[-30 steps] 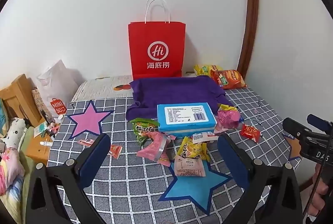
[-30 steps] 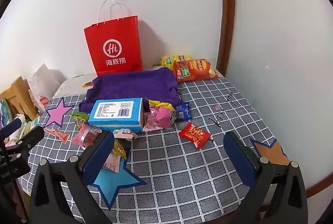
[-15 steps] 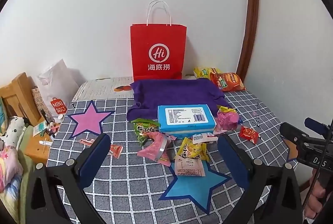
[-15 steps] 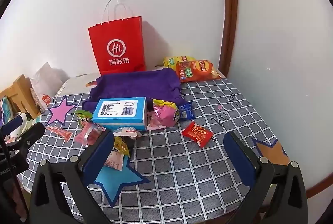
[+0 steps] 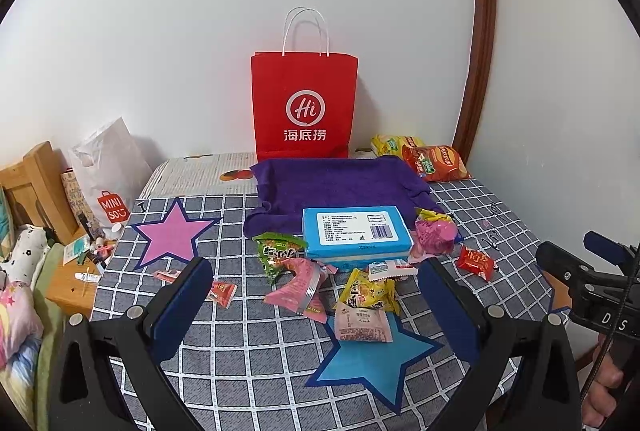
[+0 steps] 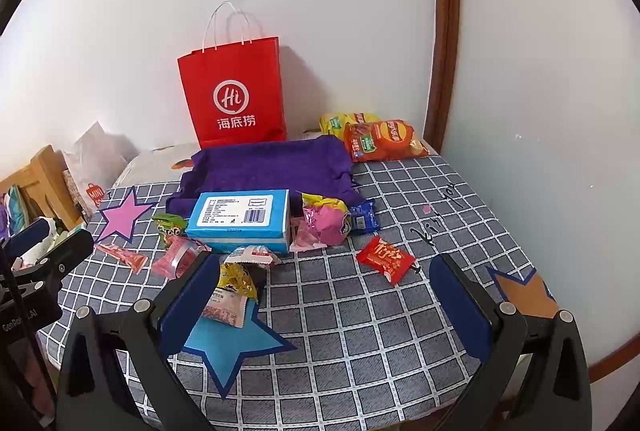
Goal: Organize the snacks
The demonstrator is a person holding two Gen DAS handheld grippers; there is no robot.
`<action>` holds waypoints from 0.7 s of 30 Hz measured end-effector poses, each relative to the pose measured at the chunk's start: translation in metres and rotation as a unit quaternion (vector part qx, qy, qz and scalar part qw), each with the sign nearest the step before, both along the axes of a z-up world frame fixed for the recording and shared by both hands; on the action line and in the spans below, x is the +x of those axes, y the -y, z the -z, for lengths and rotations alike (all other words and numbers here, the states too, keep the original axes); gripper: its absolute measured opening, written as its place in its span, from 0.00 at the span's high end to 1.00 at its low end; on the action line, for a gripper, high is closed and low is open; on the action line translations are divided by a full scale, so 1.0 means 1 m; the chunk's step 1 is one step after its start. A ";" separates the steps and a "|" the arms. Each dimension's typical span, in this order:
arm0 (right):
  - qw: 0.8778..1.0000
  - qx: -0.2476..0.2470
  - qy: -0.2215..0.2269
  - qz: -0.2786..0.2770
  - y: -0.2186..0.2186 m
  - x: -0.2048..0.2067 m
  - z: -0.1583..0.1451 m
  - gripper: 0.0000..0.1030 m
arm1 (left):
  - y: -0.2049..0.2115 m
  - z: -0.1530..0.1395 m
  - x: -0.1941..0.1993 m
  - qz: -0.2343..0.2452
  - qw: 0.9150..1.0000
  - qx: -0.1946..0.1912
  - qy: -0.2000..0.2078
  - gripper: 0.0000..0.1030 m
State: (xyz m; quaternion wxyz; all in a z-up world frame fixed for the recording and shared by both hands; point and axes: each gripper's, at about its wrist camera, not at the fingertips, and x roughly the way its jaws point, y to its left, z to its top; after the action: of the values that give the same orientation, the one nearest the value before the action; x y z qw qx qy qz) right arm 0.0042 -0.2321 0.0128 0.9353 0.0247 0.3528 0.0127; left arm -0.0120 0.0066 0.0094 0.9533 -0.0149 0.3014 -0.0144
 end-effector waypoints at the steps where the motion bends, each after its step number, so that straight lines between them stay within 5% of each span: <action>1: 1.000 0.001 0.000 0.000 0.000 0.000 0.000 0.00 | 0.000 0.000 -0.001 0.000 1.000 0.000 0.001 0.00; 21: 1.000 0.006 0.000 -0.005 -0.003 -0.004 0.001 0.00 | -0.001 -0.002 -0.005 0.001 1.000 -0.003 0.003 0.00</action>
State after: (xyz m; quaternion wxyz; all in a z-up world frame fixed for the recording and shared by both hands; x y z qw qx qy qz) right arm 0.0006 -0.2287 0.0116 0.9350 0.0285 0.3530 0.0192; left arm -0.0170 0.0079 0.0115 0.9541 -0.0168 0.2986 -0.0165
